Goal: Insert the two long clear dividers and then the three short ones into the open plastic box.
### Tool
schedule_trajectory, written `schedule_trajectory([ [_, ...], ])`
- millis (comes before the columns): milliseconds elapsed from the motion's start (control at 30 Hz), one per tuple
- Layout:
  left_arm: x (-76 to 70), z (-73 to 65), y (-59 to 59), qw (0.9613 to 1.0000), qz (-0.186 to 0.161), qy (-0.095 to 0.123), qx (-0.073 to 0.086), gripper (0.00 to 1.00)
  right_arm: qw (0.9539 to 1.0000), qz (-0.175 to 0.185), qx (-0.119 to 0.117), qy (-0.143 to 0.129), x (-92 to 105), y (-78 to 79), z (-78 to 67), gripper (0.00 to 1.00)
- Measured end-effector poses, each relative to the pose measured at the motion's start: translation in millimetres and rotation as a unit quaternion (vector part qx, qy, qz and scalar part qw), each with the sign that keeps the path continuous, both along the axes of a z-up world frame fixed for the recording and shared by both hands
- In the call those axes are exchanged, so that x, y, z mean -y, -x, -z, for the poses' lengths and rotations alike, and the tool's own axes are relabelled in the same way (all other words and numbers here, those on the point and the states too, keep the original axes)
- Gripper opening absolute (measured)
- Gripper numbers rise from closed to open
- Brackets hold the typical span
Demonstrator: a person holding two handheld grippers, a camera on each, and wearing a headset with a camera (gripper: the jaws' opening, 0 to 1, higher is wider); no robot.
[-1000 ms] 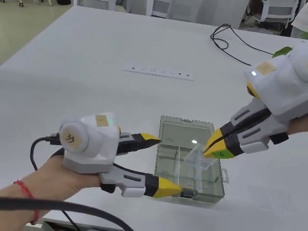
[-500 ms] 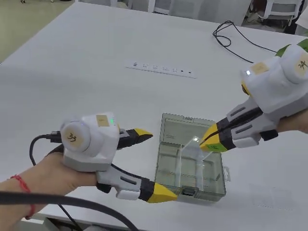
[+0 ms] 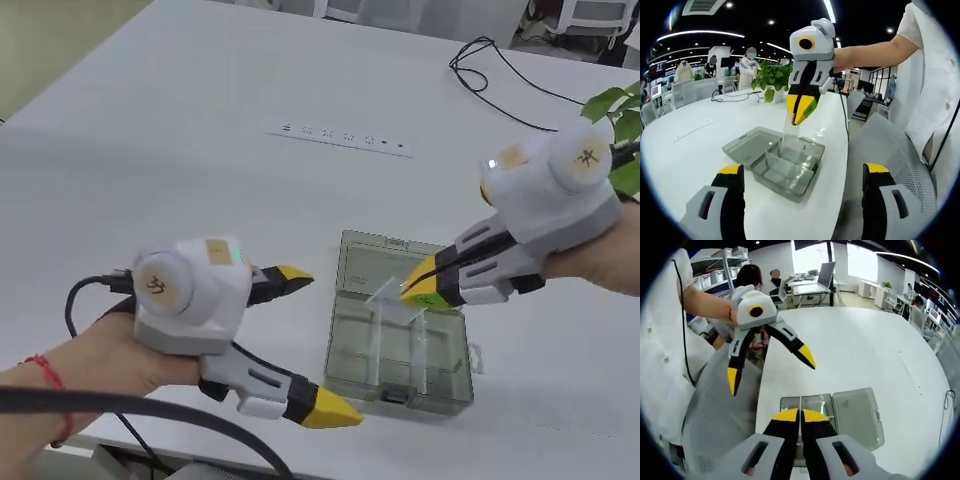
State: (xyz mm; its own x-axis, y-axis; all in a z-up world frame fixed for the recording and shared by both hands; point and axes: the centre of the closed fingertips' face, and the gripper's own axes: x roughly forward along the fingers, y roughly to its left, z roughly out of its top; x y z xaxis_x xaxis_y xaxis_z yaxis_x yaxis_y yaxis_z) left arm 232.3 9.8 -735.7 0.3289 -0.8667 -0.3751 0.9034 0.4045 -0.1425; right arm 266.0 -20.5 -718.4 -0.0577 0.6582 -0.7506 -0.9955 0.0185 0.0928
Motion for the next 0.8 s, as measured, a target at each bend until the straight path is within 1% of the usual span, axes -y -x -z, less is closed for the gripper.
schedule_trajectory([
  [100,-0.7,1.3,-0.6,1.0,-0.003,0.001,-0.002,1.0,1.0,0.003,-0.002,-0.001,-4.5,0.4,4.8,0.03],
  [133,-1.0,1.3,-1.0,1.0,-0.005,0.002,-0.003,1.0,1.0,0.003,-0.001,-0.001,-5.9,-1.0,10.3,0.03],
  [200,-1.9,1.0,-2.2,1.0,-0.008,0.004,-0.003,1.0,1.0,0.003,0.002,0.002,-7.6,-2.3,16.3,0.03],
  [300,-2.9,1.5,-2.7,0.9999,-0.011,0.006,-0.004,1.0,1.0,0.006,0.001,0.001,-10.2,-3.4,20.3,0.03],
  [367,-3.8,2.8,-2.9,0.9999,-0.011,0.005,-0.005,1.0,1.0,0.007,0.003,0.002,-10.4,-7.7,28.6,0.03],
  [567,-5.1,5.8,-3.4,0.9998,-0.015,0.005,-0.009,1.0,1.0,0.002,0.002,0.008,-13.1,-3.1,31.9,0.03],
  [700,-5.2,7.0,-3.3,0.9997,-0.018,0.007,-0.012,1.0,1.0,0.004,0.002,0.007,-12.9,-8.3,34.7,0.03],
  [800,-6.1,7.1,-3.3,0.9997,-0.02,0.01,-0.012,1.0,0.9999,0.001,0.006,0.009,-13.5,-7.9,35.9,0.03],
])
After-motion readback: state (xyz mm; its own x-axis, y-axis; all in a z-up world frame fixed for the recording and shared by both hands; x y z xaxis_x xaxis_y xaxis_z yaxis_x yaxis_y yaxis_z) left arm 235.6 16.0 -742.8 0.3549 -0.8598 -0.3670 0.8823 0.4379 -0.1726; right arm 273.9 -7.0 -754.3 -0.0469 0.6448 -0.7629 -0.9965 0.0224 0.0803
